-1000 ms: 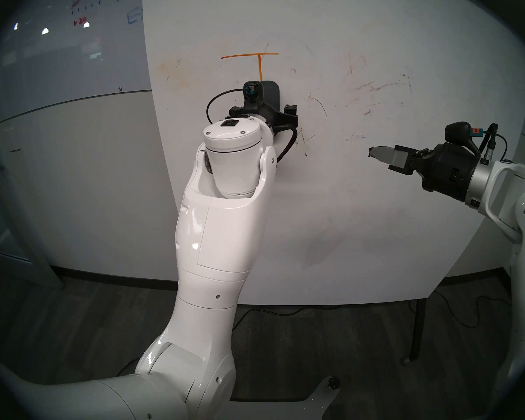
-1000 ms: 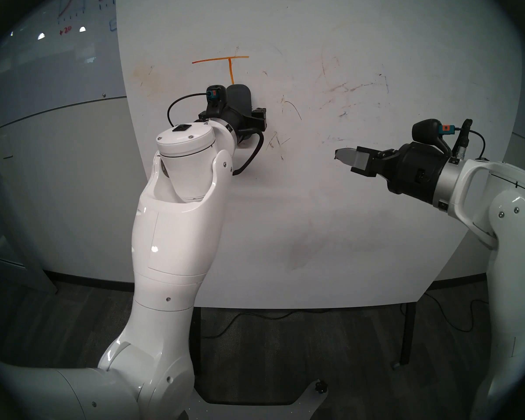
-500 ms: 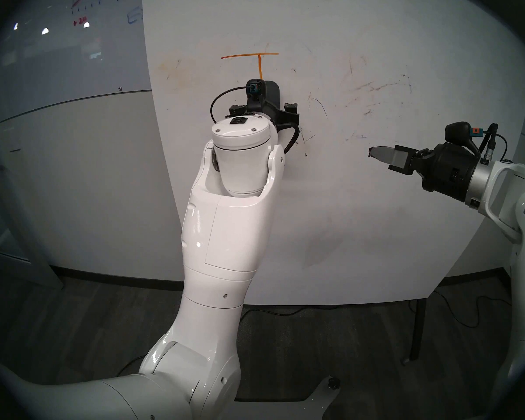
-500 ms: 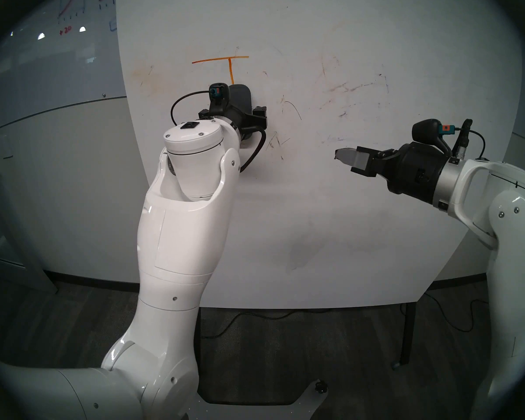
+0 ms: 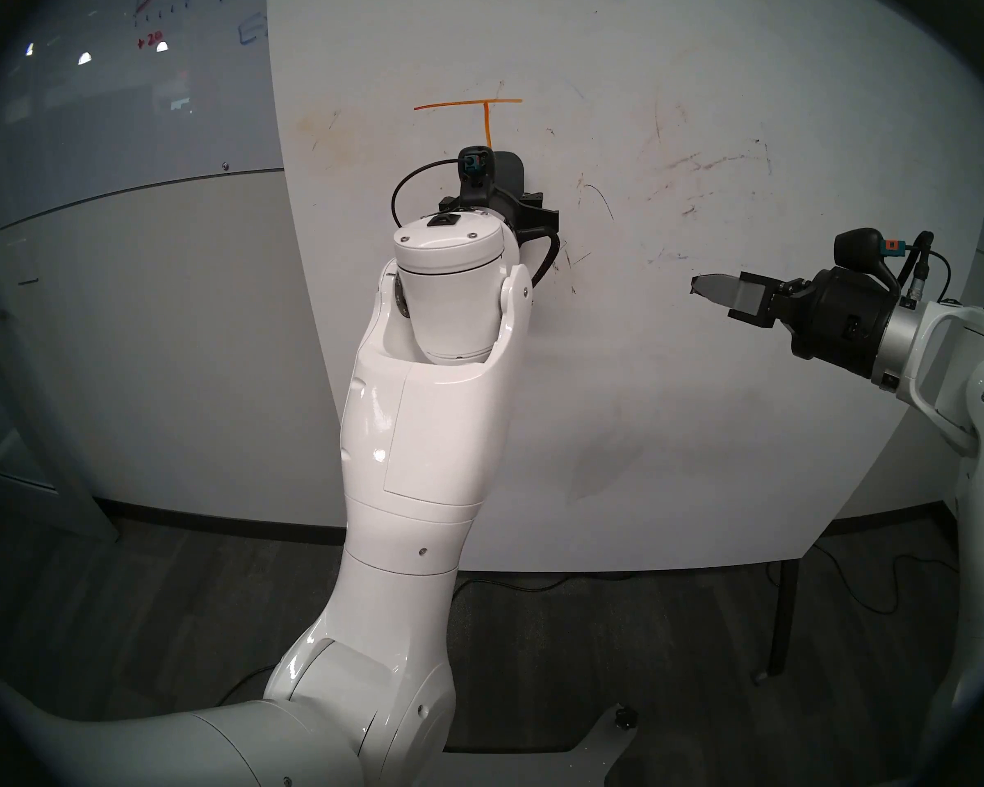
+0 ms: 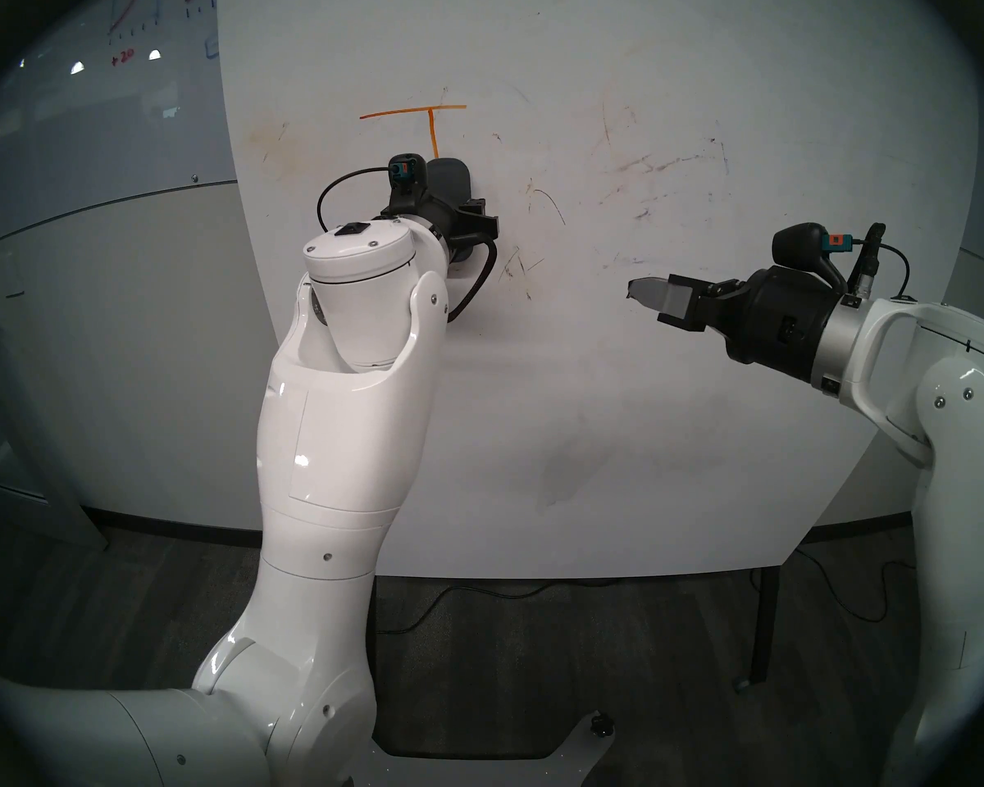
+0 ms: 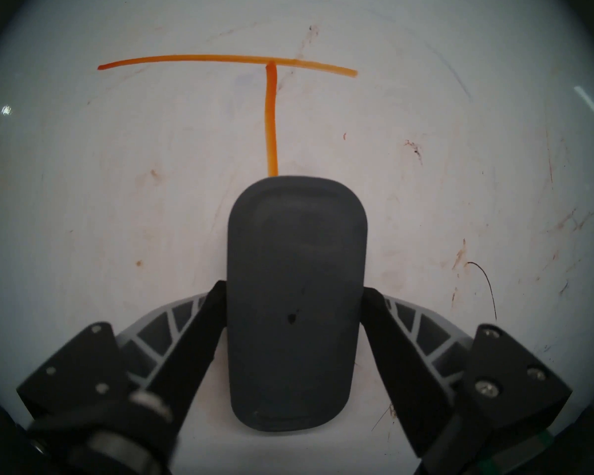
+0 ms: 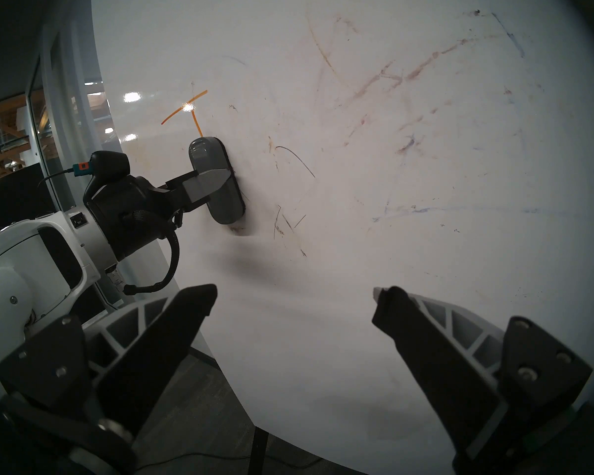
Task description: Erase all marks on the whiteboard with the eraser
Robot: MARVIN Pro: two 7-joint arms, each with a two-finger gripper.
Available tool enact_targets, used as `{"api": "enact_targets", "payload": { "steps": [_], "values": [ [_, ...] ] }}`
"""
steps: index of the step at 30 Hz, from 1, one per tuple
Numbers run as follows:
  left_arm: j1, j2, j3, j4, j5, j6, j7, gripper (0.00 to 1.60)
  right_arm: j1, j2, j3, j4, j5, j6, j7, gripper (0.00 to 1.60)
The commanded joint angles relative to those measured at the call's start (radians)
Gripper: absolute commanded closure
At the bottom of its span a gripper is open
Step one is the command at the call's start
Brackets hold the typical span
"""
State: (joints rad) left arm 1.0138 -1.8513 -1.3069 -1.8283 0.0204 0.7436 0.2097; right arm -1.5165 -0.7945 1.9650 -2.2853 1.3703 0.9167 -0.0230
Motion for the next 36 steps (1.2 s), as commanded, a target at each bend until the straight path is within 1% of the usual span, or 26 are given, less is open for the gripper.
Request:
{"api": "enact_targets", "payload": {
  "steps": [1,3,5,6,7,20,36],
  "values": [
    [-0.018,-0.001,0.002,-0.021,0.001,0.000,-0.003,1.04,0.010,0.002,0.006,-0.003,0.001,-0.002,-0.002,0.00],
    [-0.018,0.000,0.003,-0.023,0.000,0.002,-0.001,1.15,0.010,0.002,0.006,-0.003,0.001,-0.002,-0.002,0.00],
    [-0.019,0.000,0.003,-0.026,0.000,0.005,0.001,1.34,0.010,0.002,0.006,-0.003,0.001,-0.002,-0.002,0.00],
    [-0.019,-0.001,0.004,-0.028,0.000,0.007,0.002,1.51,0.010,0.002,0.006,-0.003,0.001,-0.002,-0.002,0.00],
    [-0.019,-0.001,0.004,-0.029,-0.001,0.008,0.002,1.60,0.010,0.002,0.006,-0.003,0.001,-0.002,-0.002,0.00],
    [-0.037,-0.004,0.001,-0.052,-0.001,0.020,0.009,1.60,0.010,0.002,0.006,-0.003,0.001,-0.002,-0.001,0.00],
    [-0.119,-0.013,-0.011,-0.051,0.006,0.041,0.008,1.60,0.009,0.002,0.006,-0.003,0.000,-0.003,-0.001,0.00]
  ]
}}
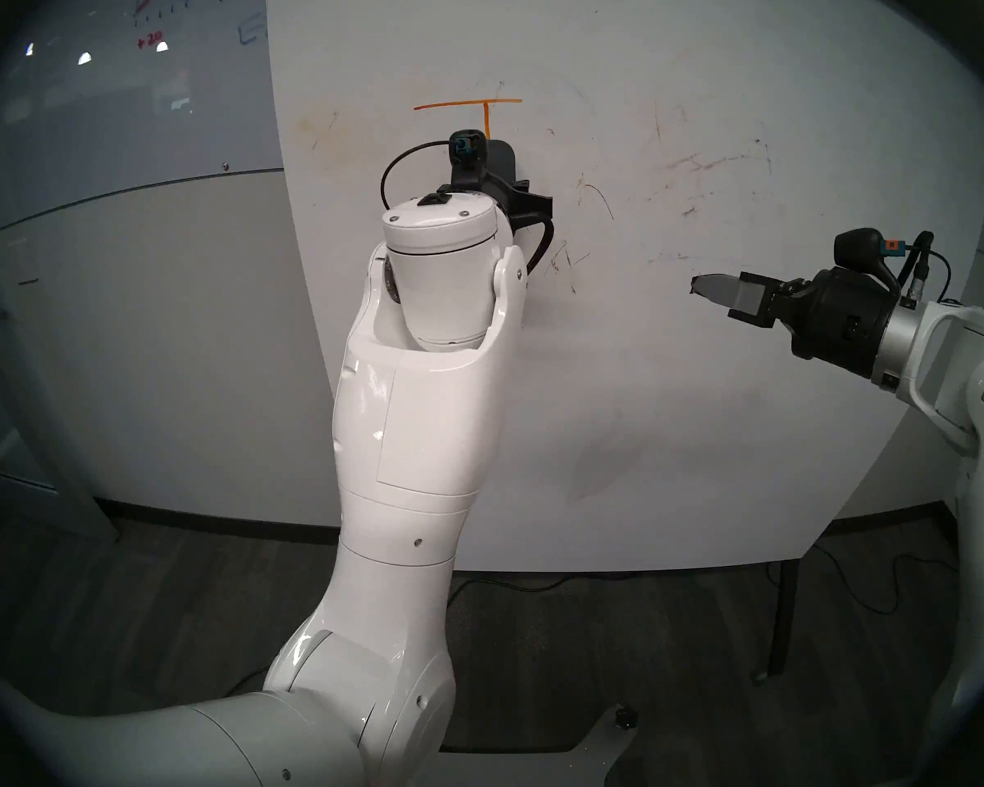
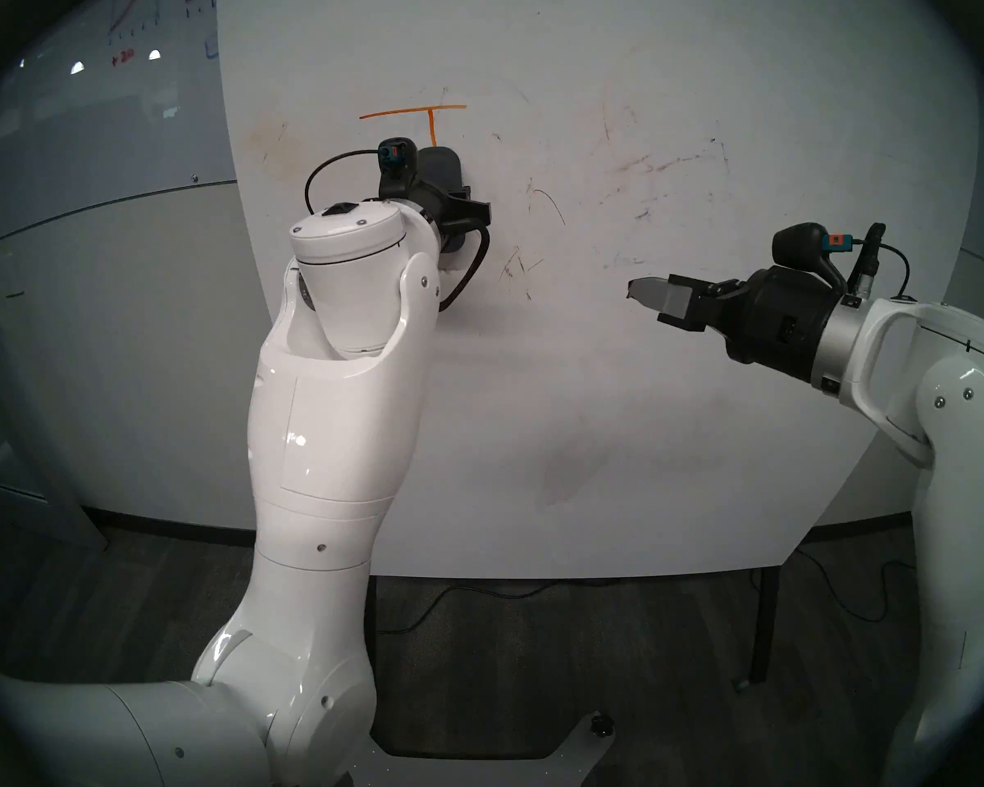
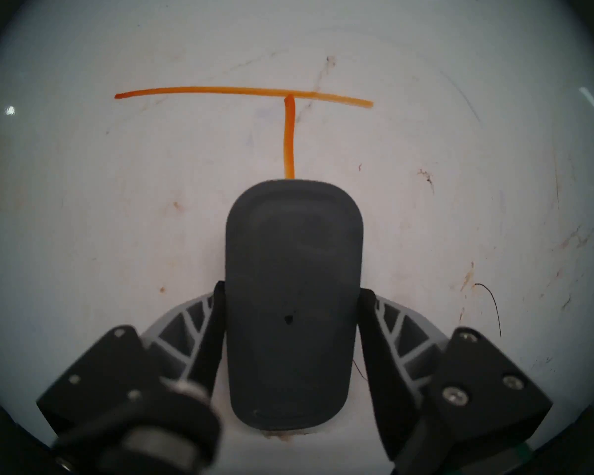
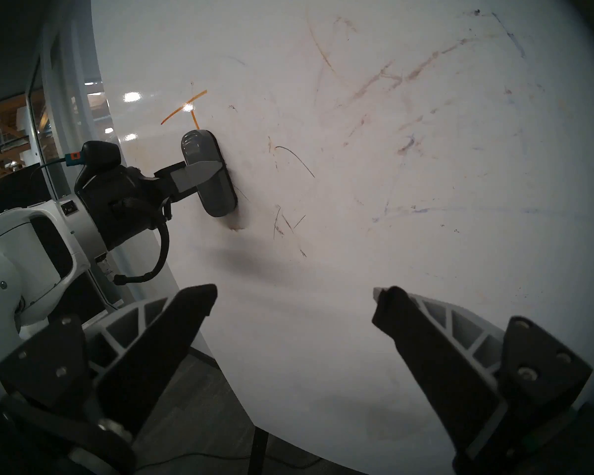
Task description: Erase all marks on the whiteboard with the eraser
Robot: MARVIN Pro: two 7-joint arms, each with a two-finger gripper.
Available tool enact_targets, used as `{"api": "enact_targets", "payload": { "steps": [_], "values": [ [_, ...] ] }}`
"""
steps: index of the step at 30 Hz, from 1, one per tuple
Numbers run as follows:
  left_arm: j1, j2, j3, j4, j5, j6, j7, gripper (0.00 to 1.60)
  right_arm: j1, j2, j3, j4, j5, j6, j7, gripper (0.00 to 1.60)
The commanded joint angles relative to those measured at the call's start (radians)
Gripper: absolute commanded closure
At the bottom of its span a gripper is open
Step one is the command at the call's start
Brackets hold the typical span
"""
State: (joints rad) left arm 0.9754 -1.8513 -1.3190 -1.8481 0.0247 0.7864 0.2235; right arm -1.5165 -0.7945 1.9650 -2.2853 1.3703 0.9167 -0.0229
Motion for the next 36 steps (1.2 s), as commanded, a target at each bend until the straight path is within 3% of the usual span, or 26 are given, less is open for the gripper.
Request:
{"api": "enact_targets", "payload": {
  "steps": [1,23,36],
  "values": [
    [-0.086,-0.014,0.001,-0.031,0.002,0.001,-0.005,1.60,0.009,0.002,0.006,-0.003,0.000,-0.003,-0.001,0.00],
    [-0.218,-0.047,-0.046,0.006,-0.017,0.084,-0.030,1.60,0.009,0.002,0.006,-0.003,0.000,-0.003,-0.001,0.00],
    [-0.184,-0.072,0.012,0.003,-0.031,0.147,-0.040,1.60,0.010,0.002,0.006,-0.003,0.000,-0.002,-0.001,0.00]
  ]
}}
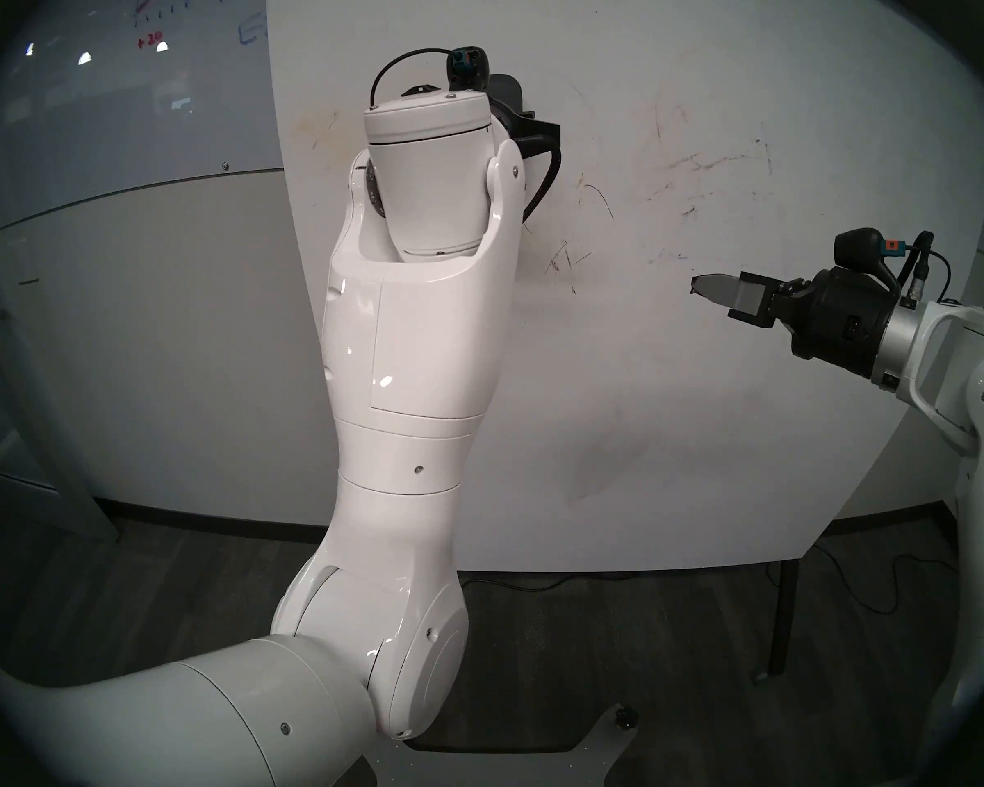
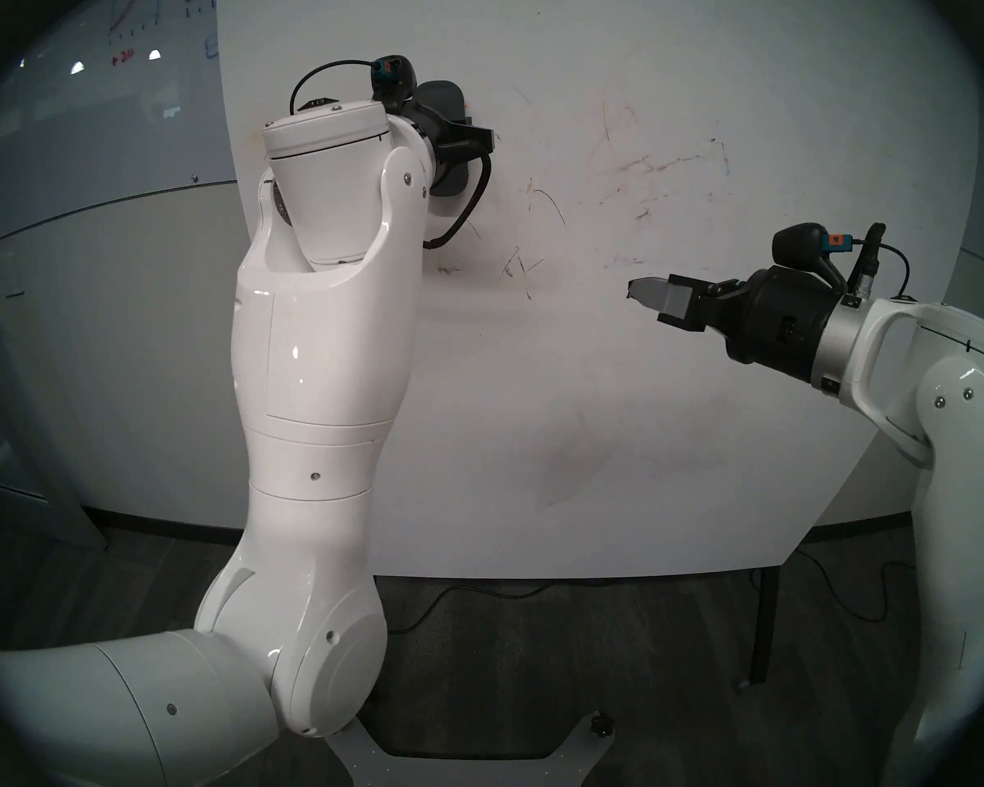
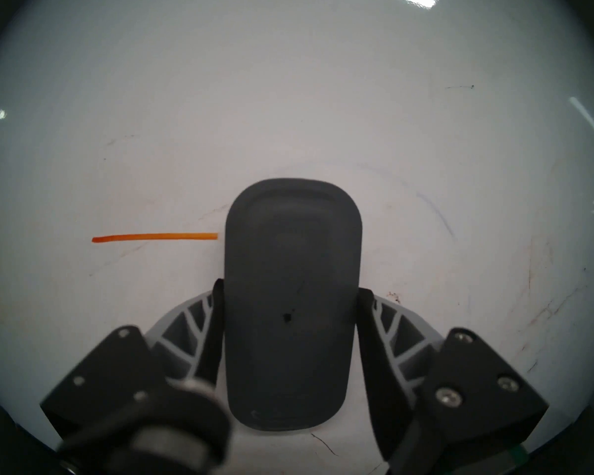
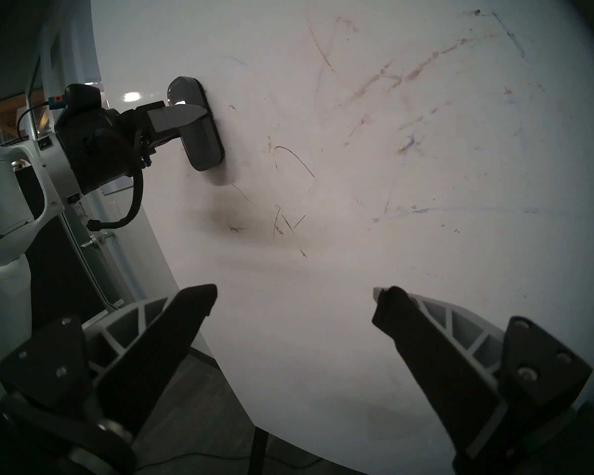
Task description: Erase all marks on the whiteboard with the eraser
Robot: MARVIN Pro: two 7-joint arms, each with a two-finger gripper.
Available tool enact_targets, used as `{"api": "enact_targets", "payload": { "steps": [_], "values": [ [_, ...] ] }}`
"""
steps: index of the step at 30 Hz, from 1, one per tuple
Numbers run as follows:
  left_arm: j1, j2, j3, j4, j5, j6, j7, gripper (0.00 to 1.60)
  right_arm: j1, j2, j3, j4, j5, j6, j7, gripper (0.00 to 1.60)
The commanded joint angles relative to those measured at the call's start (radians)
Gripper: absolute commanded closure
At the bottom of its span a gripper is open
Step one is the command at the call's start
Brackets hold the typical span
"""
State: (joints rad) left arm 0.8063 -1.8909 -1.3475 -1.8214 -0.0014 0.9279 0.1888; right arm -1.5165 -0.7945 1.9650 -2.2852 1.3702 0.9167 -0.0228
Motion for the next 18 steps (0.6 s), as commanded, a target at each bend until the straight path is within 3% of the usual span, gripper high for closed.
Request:
{"api": "enact_targets", "payload": {
  "steps": [1,8,18],
  "values": [
    [-0.011,-0.035,0.046,-0.025,-0.005,0.007,-0.003,1.60,0.010,0.002,0.006,-0.003,0.001,-0.002,-0.001,0.00],
    [-0.009,-0.032,0.052,-0.028,-0.003,0.010,0.007,1.60,0.010,0.002,0.006,-0.003,0.001,-0.002,-0.002,0.00],
    [-0.046,-0.003,-0.012,-0.011,-0.002,0.012,0.017,1.60,0.010,0.002,0.006,-0.003,0.001,-0.002,-0.002,0.00]
  ]
}}
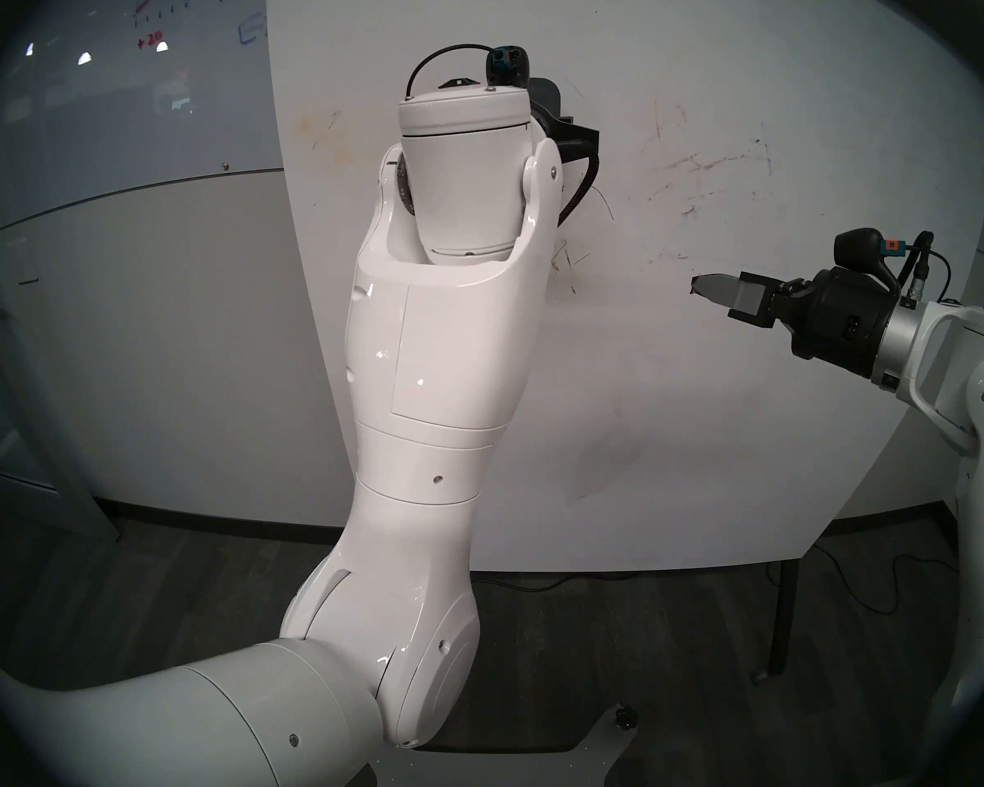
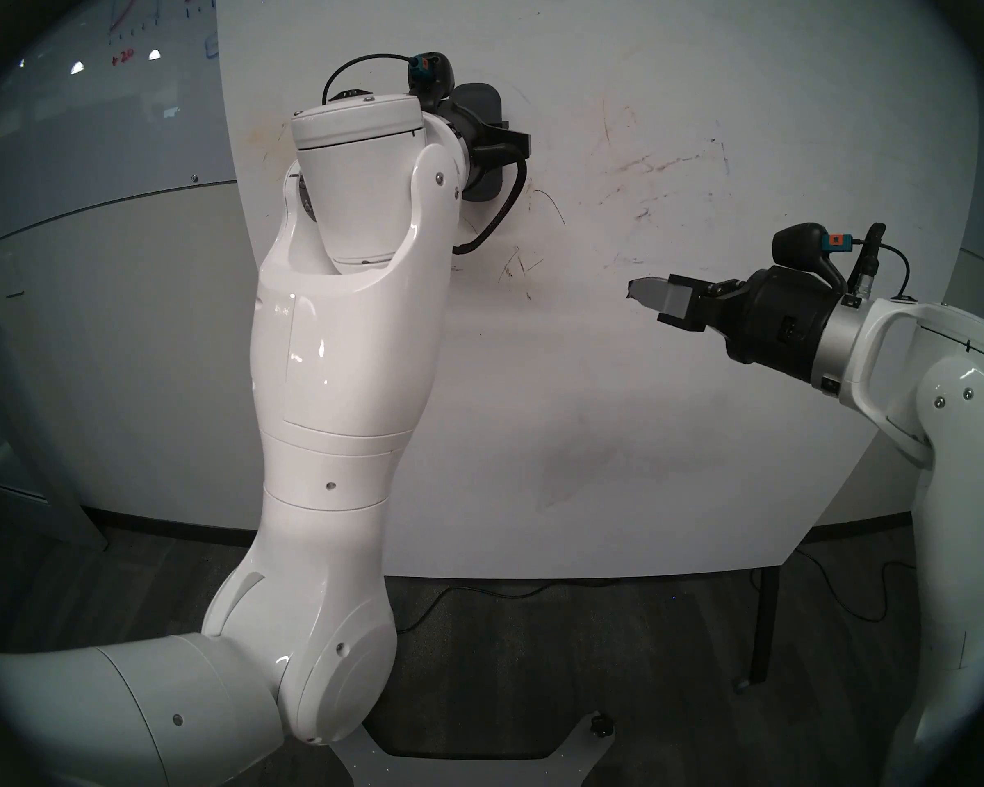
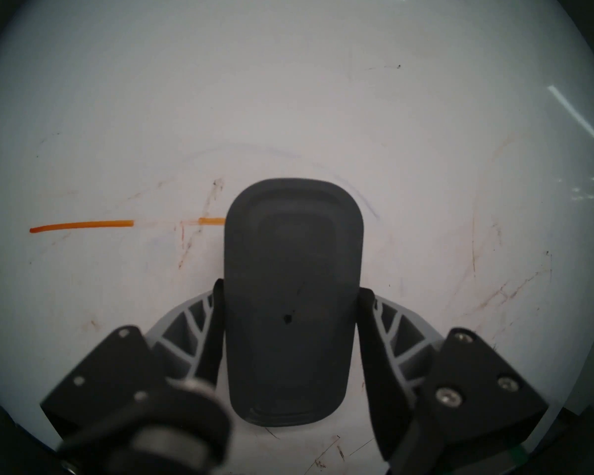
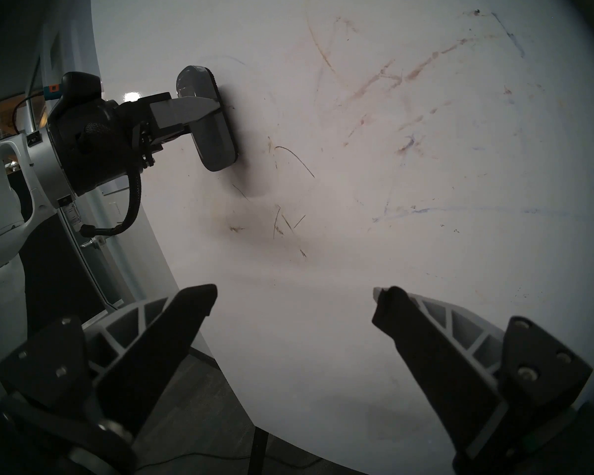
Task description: Erase all marks on the whiteboard with the eraser
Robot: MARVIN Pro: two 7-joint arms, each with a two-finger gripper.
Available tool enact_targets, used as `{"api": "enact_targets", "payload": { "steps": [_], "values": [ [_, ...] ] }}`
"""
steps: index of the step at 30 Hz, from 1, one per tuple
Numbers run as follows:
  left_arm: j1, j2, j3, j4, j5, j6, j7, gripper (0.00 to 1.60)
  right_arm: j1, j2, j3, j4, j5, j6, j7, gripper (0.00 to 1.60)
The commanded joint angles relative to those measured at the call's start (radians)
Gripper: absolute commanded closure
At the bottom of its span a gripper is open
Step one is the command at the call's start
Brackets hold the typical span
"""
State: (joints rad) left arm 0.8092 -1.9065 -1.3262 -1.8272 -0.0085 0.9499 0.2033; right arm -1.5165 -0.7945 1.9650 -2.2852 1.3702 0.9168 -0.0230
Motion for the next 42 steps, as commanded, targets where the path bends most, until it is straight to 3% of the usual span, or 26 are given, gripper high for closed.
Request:
{"api": "enact_targets", "payload": {
  "steps": [1,16,42],
  "values": [
    [-0.054,0.015,-0.038,0.001,0.006,-0.013,0.005,1.60,0.010,0.002,0.006,-0.003,0.001,-0.002,-0.002,0.00],
    [-0.097,0.011,-0.075,0.026,0.000,-0.003,0.010,1.60,0.010,0.002,0.006,-0.003,0.001,-0.002,-0.002,0.00],
    [-0.109,-0.037,-0.015,0.118,0.001,-0.020,0.032,1.60,0.010,0.002,0.006,-0.003,0.001,-0.002,-0.002,0.00]
  ]
}}
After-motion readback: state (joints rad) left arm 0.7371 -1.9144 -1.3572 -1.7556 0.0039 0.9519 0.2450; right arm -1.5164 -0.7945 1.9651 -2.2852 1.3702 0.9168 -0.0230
